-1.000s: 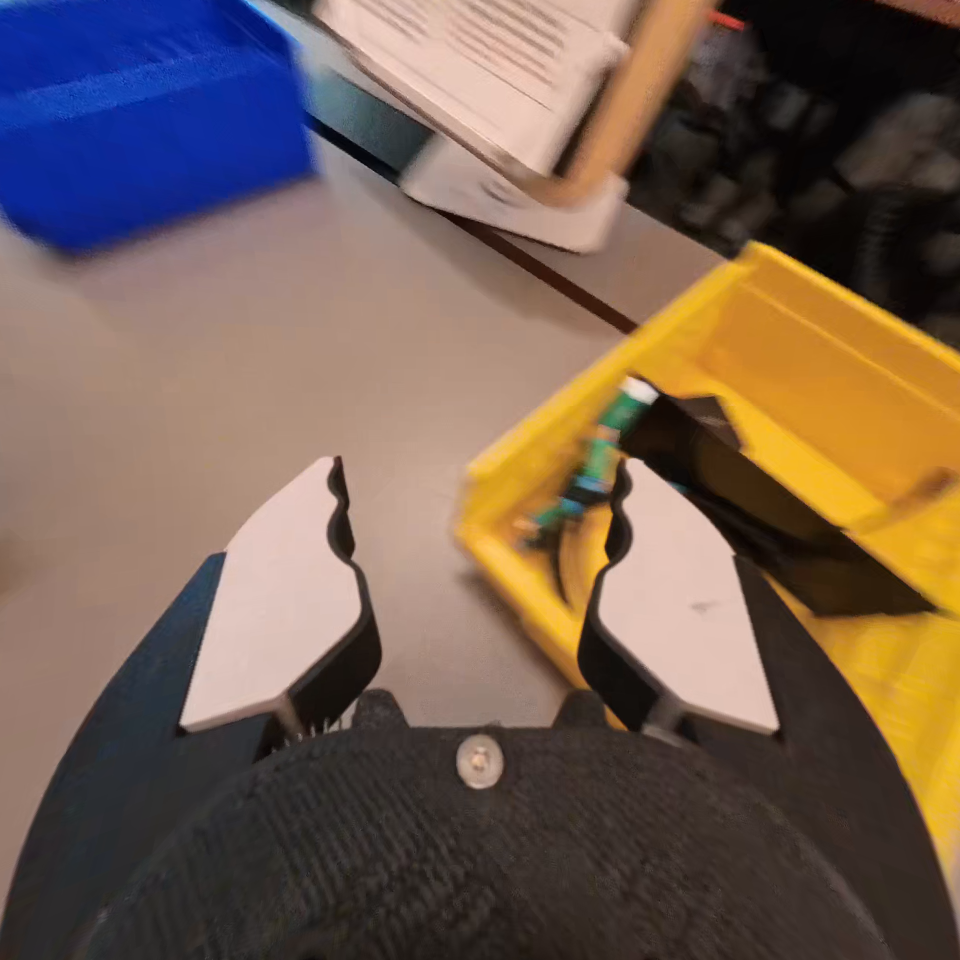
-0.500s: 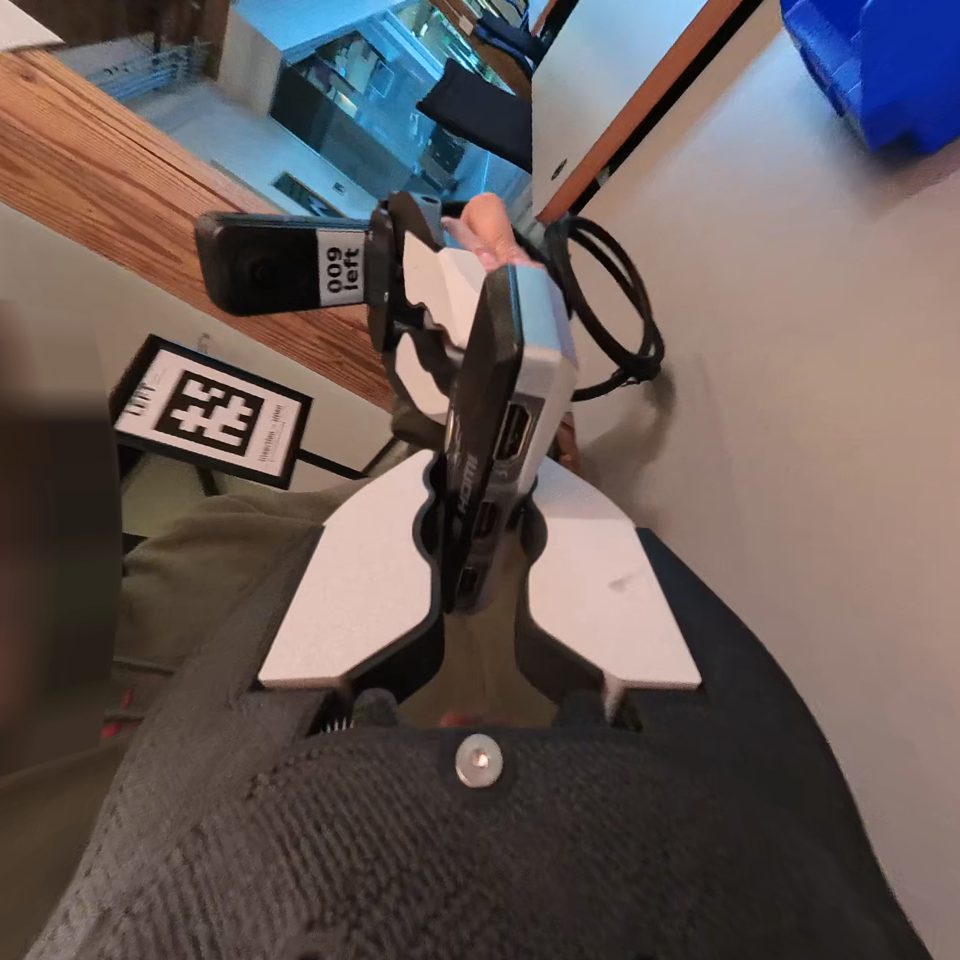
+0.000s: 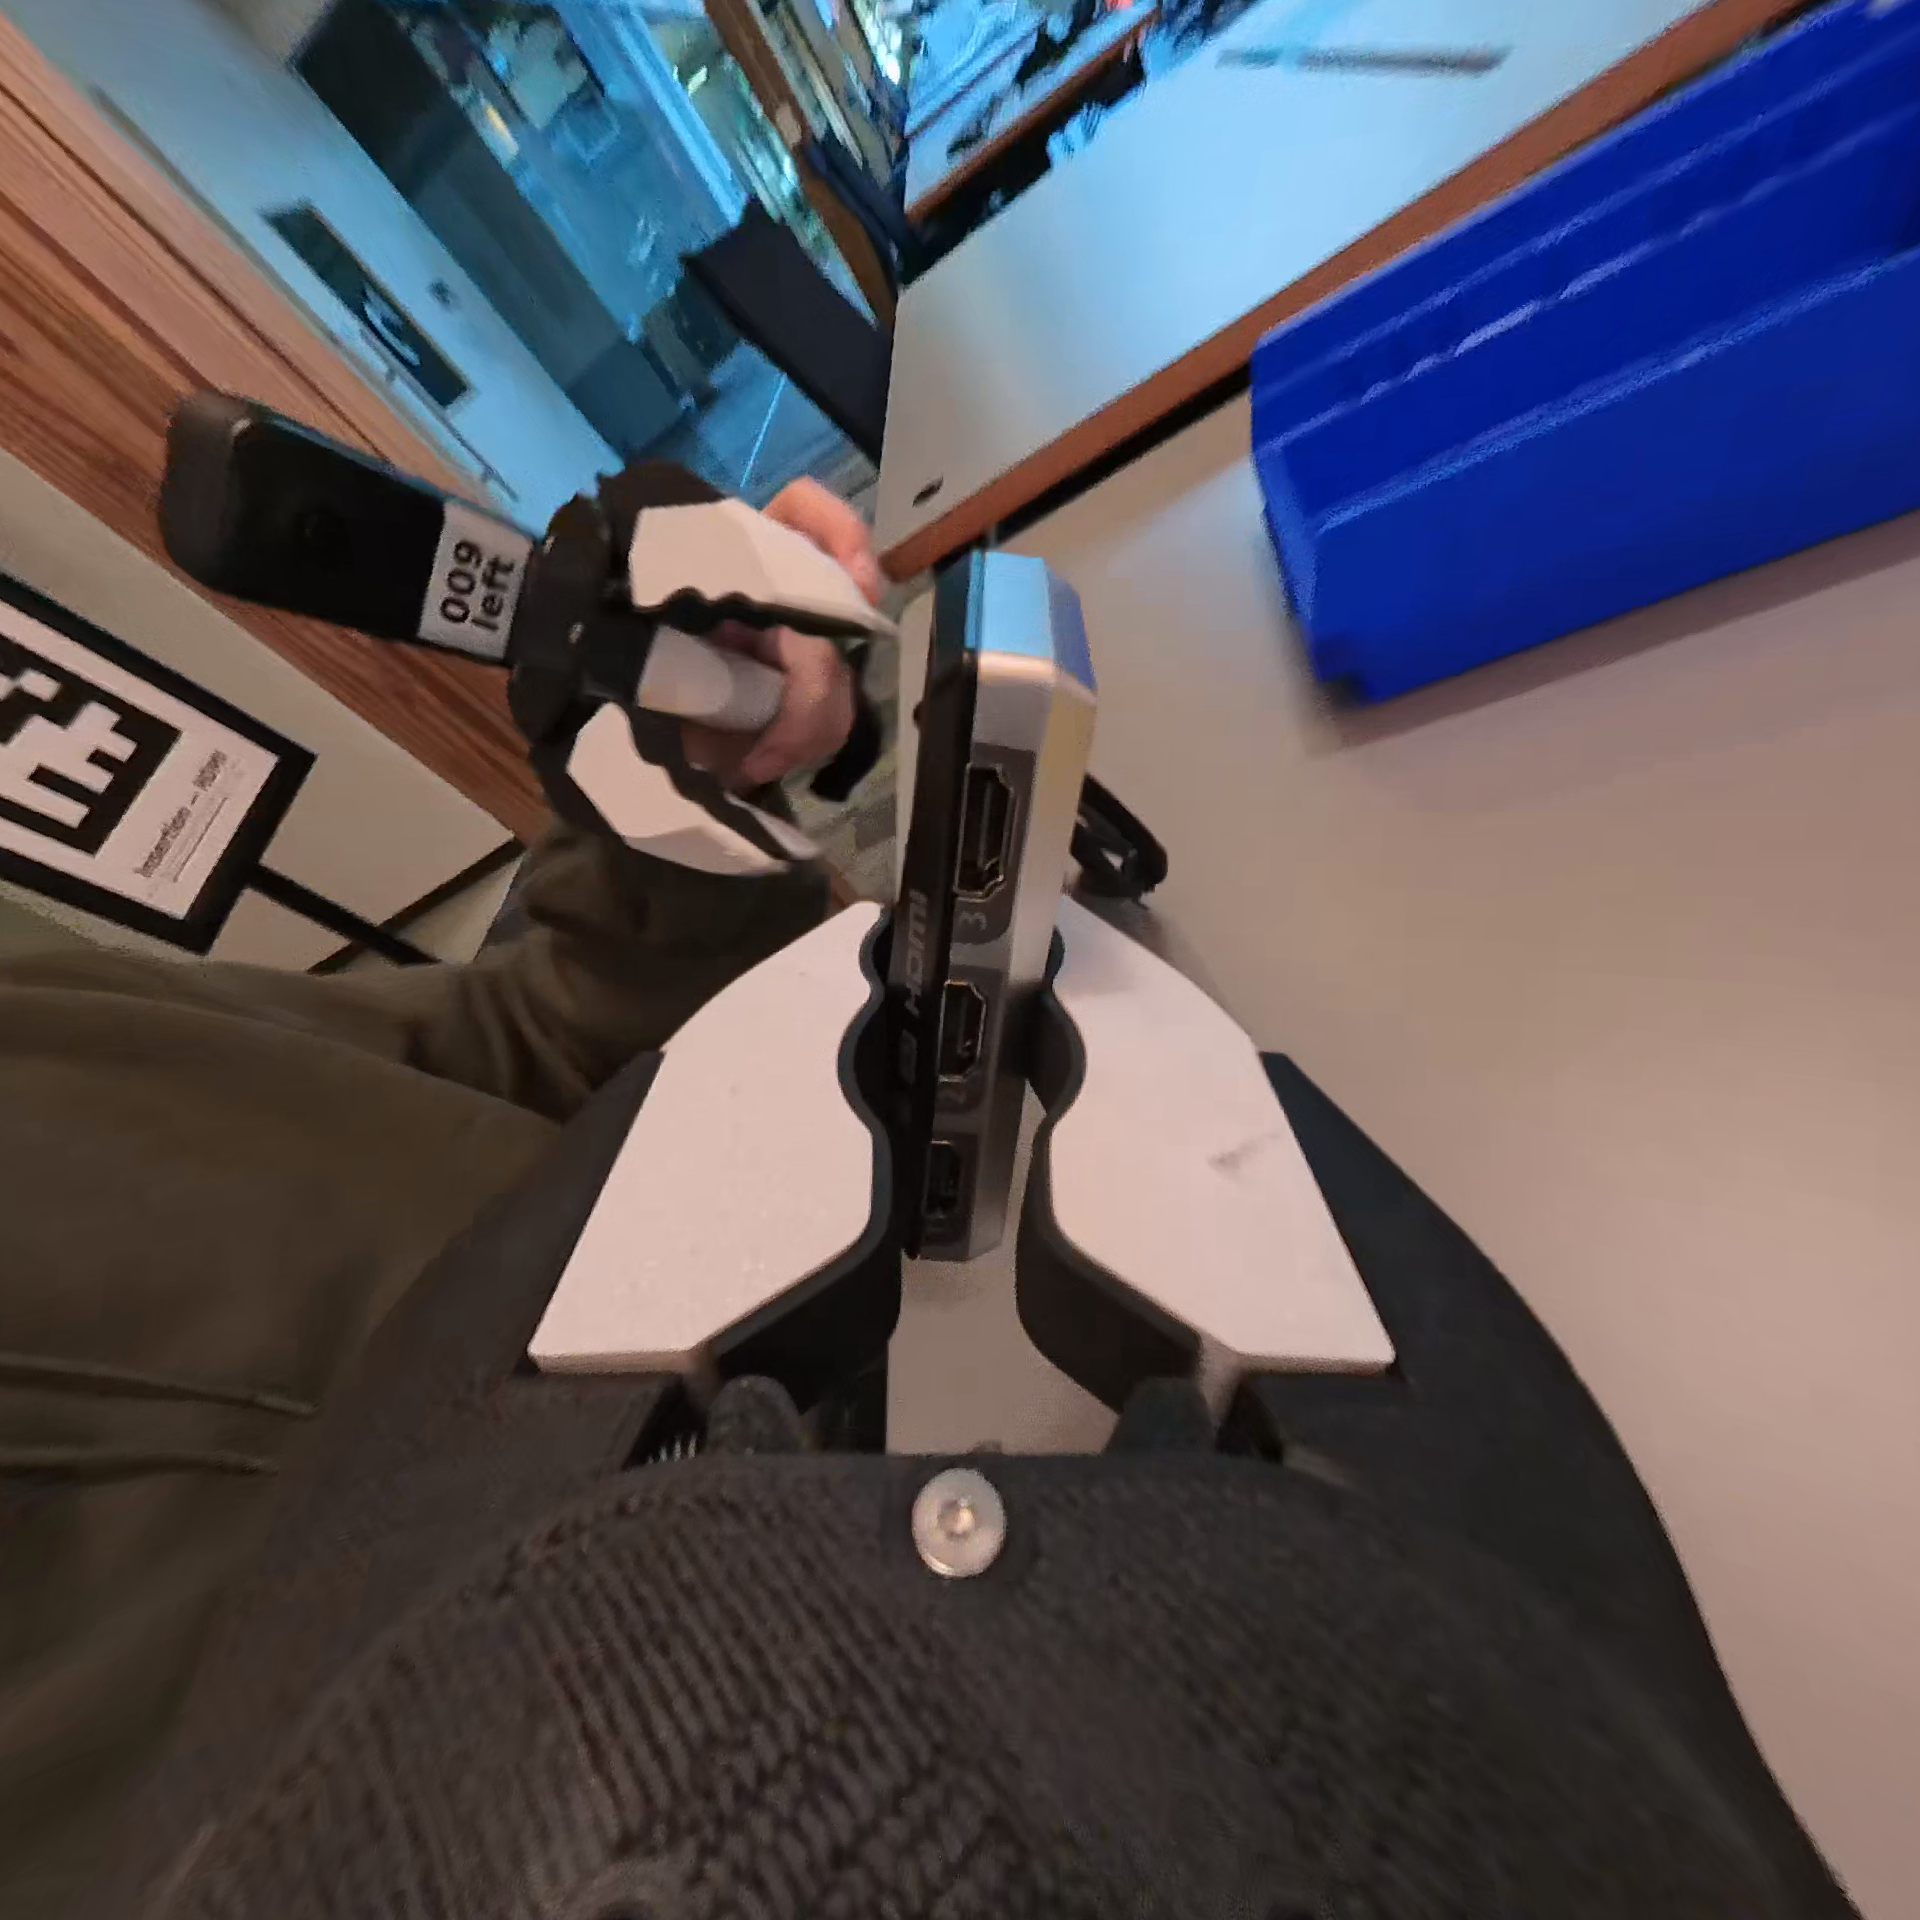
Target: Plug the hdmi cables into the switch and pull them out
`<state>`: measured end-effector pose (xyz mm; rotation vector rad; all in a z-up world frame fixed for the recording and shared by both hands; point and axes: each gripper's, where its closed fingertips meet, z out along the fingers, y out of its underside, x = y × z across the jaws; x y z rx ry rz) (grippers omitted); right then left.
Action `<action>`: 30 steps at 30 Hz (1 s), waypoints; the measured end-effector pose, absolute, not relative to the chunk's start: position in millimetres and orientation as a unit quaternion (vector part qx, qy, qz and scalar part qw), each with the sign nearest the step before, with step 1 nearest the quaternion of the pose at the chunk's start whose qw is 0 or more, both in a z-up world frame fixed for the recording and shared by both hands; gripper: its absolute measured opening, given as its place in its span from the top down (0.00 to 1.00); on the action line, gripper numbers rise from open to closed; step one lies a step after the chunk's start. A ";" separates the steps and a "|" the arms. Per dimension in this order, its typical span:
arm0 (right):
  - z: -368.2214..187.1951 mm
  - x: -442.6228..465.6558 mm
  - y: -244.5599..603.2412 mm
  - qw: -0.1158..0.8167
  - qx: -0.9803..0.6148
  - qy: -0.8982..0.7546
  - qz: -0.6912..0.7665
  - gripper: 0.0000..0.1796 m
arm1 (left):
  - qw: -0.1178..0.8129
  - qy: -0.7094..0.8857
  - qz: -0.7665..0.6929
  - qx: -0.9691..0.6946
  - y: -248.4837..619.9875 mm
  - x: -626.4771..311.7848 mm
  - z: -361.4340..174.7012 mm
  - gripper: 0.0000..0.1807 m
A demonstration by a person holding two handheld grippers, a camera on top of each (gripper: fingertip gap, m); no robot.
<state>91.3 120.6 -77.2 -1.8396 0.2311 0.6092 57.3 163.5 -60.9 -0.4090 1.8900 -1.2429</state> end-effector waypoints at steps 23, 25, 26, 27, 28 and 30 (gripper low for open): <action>91.1 365.2 -111.5 0.533 -0.756 0.299 -0.235 0.87 | 0.389 0.699 -0.533 -0.277 222.4 80.5 -73.9 0.70; 70.0 388.8 -122.2 0.494 -0.768 0.314 -0.260 0.87 | 0.382 0.700 -0.535 -0.279 221.7 82.9 -77.7 0.70; 57.5 398.5 -126.8 0.470 -0.778 0.320 -0.266 0.87 | 0.379 0.701 -0.535 -0.282 221.8 84.4 -79.4 0.71; 43.0 407.6 -131.9 0.442 -0.789 0.331 -0.268 0.87 | 0.376 0.702 -0.535 -0.283 222.1 85.7 -81.4 0.70; 27.3 415.0 -135.6 0.415 -0.801 0.343 -0.261 0.87 | 0.373 0.703 -0.534 -0.285 222.4 87.0 -84.0 0.71; 5.0 426.3 -136.0 0.388 -0.816 0.350 -0.246 0.87 | 0.367 0.708 -0.529 -0.290 224.0 89.5 -90.2 0.71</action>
